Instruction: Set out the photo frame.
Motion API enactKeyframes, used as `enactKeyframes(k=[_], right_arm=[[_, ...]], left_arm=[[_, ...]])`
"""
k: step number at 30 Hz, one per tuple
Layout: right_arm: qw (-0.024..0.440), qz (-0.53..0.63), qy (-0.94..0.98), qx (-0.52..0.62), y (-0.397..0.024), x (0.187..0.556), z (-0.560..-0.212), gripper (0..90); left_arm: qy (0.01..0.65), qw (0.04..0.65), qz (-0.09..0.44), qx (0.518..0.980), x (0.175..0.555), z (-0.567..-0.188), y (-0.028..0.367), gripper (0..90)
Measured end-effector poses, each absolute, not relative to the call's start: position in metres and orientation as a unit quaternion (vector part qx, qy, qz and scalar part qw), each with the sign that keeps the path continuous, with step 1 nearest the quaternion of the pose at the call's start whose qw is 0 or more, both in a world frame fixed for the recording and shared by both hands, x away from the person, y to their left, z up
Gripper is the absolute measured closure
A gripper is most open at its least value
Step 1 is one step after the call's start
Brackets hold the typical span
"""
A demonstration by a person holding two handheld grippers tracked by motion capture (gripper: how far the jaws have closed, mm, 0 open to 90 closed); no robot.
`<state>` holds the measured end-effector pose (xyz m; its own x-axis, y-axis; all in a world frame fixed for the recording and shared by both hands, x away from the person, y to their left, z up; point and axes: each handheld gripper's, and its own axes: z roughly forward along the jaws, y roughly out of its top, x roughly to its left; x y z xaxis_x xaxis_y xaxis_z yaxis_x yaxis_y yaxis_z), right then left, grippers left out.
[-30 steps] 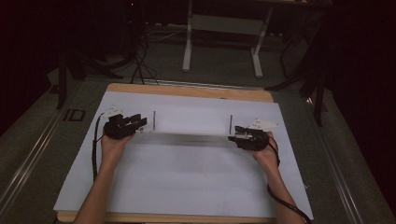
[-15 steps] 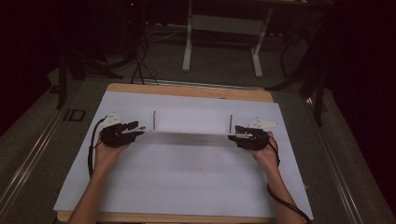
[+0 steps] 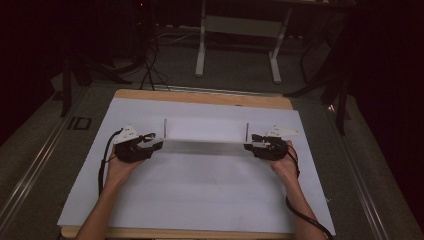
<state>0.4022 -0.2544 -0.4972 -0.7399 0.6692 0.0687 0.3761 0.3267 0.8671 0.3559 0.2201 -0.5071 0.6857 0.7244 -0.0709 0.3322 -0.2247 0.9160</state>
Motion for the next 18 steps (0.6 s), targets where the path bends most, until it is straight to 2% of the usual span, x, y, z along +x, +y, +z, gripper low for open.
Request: enactKeyframes(k=[4, 8, 18], right_arm=[[0.152, 0.479, 0.800, 0.327, -0.254, 0.402, -0.497, 45.6], [0.151, 0.479, 0.800, 0.328, -0.254, 0.402, -0.497, 45.6], [0.149, 0.479, 0.800, 0.330, -0.254, 0.403, -0.496, 45.6]], left_arm=[[0.345, 0.517, 0.192, 0.759, 0.359, -0.506, 0.214, 42.2], [0.350, 0.522, 0.205, 0.751, 0.361, -0.504, 0.210, 39.5], [0.352, 0.526, 0.206, 0.746, 0.364, -0.507, 0.205, 43.4]])
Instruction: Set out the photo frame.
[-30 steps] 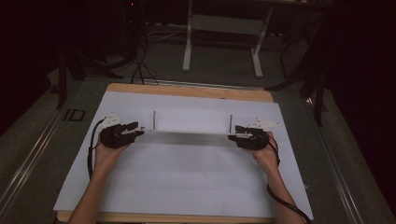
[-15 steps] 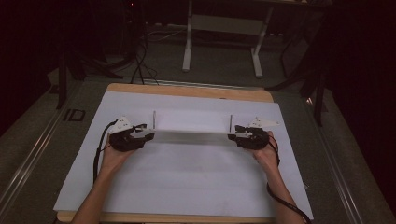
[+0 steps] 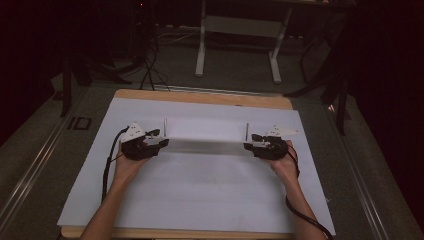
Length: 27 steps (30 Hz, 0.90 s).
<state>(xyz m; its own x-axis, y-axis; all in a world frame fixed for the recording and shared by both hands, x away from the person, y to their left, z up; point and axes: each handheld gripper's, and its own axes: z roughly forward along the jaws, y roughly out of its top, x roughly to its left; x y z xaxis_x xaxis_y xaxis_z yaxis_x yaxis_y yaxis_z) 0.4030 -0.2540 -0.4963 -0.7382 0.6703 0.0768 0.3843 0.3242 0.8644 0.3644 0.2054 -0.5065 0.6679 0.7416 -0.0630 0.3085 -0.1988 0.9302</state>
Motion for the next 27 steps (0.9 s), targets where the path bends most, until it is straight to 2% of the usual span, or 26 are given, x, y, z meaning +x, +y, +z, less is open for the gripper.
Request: enactKeyframes(k=[20, 27], right_arm=[[0.155, 0.493, 0.789, 0.332, -0.2548, 0.4039, -0.4973, 44.4], [0.186, 0.502, 0.778, 0.329, -0.2539, 0.4037, -0.4942, 44.8]], left_arm=[[0.363, 0.532, 0.189, 0.741, 0.3708, -0.5029, 0.2076, 43.7], [0.372, 0.540, 0.201, 0.728, 0.3743, -0.5016, 0.2060, 45.3]])
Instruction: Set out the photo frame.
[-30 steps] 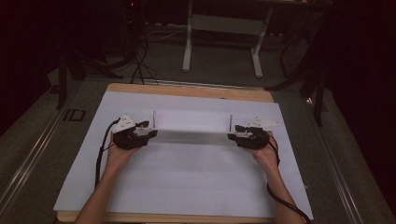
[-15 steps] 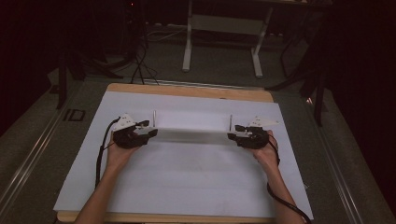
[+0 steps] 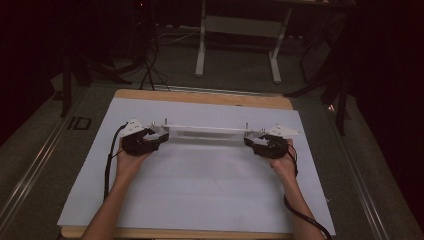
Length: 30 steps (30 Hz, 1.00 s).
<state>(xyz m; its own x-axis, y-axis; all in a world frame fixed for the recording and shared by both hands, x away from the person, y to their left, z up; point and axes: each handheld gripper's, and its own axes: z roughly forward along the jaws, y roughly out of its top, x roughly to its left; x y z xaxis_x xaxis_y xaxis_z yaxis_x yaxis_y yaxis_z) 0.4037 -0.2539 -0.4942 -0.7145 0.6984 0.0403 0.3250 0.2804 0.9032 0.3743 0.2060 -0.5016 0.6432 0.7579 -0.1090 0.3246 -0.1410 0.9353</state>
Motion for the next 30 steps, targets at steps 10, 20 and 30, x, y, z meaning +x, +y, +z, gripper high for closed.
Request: enactKeyframes(k=[10, 20, 30], right_arm=[[0.200, 0.509, 0.768, 0.333, -0.252, 0.407, -0.492, 49.6], [0.218, 0.501, 0.763, 0.346, -0.249, 0.414, -0.490, 54.0], [0.236, 0.487, 0.762, 0.357, -0.243, 0.422, -0.487, 55.2]], left_arm=[[0.382, 0.547, 0.212, 0.714, 0.381, -0.500, 0.205, 46.9], [0.393, 0.553, 0.226, 0.699, 0.389, -0.500, 0.203, 50.7], [0.401, 0.540, 0.250, 0.697, 0.397, -0.498, 0.198, 53.2]])
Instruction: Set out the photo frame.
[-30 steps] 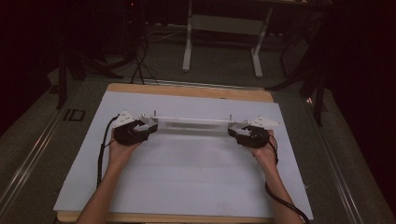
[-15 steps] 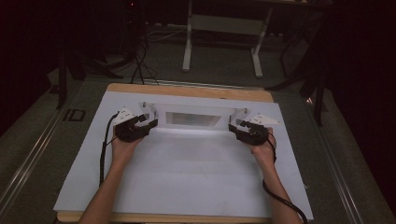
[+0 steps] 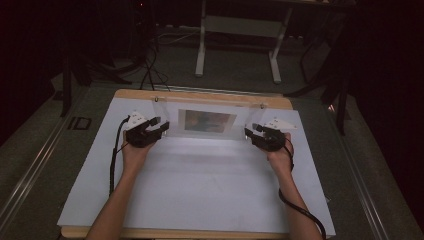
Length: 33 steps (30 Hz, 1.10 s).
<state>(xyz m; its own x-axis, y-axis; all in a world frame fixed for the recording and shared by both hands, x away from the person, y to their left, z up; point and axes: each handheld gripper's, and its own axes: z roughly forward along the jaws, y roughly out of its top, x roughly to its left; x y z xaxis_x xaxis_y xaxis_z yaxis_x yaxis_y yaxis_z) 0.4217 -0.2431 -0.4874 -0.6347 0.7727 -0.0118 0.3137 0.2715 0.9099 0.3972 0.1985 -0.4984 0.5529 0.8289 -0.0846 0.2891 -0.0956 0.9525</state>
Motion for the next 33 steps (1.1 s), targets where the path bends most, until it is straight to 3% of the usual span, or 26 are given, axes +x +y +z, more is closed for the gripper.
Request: enactKeyframes(k=[33], right_arm=[[0.254, 0.461, 0.764, 0.374, -0.234, 0.444, -0.483, 55.5]], left_arm=[[0.435, 0.509, 0.254, 0.698, 0.426, -0.491, 0.192, 55.9]])
